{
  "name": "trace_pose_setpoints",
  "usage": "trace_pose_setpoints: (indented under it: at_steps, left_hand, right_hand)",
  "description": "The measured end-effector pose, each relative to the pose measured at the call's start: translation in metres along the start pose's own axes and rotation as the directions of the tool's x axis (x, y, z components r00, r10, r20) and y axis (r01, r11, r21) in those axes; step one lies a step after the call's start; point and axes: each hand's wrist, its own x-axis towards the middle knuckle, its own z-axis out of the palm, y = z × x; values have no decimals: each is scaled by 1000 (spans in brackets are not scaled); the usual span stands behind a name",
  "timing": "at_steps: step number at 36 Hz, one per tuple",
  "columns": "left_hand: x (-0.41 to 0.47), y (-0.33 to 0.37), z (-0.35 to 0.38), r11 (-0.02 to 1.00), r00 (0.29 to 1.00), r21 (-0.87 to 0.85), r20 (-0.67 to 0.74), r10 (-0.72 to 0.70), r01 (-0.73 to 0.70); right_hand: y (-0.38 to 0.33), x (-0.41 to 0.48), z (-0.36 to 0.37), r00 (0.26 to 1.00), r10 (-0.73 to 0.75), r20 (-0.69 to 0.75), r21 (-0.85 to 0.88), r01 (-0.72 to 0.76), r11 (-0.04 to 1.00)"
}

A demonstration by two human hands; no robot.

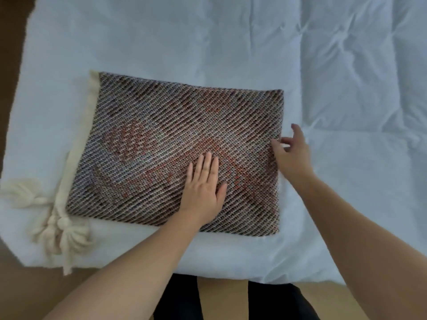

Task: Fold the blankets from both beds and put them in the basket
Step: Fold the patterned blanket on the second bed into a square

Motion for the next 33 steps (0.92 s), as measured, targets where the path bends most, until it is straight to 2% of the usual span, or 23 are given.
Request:
trace_pose_setpoints:
  at_steps: [2,4,8,12,15,18,21,23,28,33]
  left_hand:
    - [-4,4,-3,997,999,-69,0,45,-45]
    - [-8,7,-7,989,997,-131,-7,74,-75]
    - [-19,12,-24,936,998,-348,-9,60,-60]
    - [-36,14,-53,769,999,-638,30,-28,41]
    - [-51,10,-80,564,994,-821,31,-109,88]
    - [-63,-7,-104,400,987,-914,-4,-158,61]
    - [-73,-40,-121,344,981,-937,-17,-196,52]
    - [-77,-63,-131,356,980,-931,5,-198,77]
    - [-86,-132,-131,616,968,-764,40,-248,189]
    - [-88,-196,-121,756,929,-604,-68,-365,252]
  right_hand:
    - [-16,29,-11,991,98,87,98,-106,989]
    - [-35,42,-19,973,135,187,169,-168,971]
    - [-77,34,-17,961,20,275,113,-52,992]
    - [-125,4,8,945,-89,315,91,63,994]
    - [-156,-20,38,954,-110,278,73,93,993]
    - [-181,-34,73,962,-149,229,54,141,989]
    - [-207,-51,105,972,-155,177,12,156,988]
    - [-218,-55,125,977,-150,152,-2,152,988]
    - [-243,-62,185,984,-156,84,-50,161,986]
    - [-264,-61,252,988,-146,49,-72,149,986]
